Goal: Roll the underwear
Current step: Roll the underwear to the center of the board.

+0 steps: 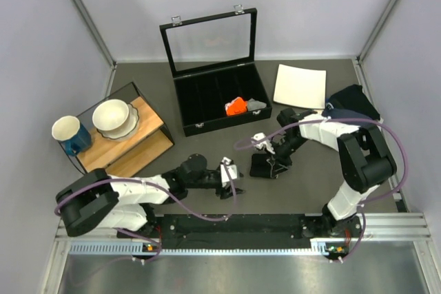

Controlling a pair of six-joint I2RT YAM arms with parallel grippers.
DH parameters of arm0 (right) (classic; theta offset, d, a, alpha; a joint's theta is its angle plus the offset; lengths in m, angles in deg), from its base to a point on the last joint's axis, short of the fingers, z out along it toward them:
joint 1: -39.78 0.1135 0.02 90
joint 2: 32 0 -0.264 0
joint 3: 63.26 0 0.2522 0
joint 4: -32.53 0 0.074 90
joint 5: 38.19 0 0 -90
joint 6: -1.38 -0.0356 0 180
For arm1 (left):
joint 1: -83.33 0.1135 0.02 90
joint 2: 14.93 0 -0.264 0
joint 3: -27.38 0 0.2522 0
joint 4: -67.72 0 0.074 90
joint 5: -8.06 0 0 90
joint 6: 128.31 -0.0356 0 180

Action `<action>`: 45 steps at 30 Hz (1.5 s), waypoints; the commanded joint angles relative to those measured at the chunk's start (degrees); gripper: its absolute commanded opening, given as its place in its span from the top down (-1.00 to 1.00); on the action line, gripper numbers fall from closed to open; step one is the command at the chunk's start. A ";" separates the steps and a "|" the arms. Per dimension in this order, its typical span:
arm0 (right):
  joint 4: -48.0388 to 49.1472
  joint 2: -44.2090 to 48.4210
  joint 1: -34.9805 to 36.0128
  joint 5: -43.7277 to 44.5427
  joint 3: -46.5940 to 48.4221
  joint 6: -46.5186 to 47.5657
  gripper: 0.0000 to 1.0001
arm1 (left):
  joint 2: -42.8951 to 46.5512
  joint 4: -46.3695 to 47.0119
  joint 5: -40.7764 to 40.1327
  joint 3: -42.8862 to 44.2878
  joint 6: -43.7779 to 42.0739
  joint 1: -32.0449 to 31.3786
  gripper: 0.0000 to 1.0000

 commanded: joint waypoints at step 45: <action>-3.75 23.73 -23.52 -9.98 -6.19 6.58 -0.16 | -38.37 -59.95 8.44 49.88 -7.97 -2.11 1.00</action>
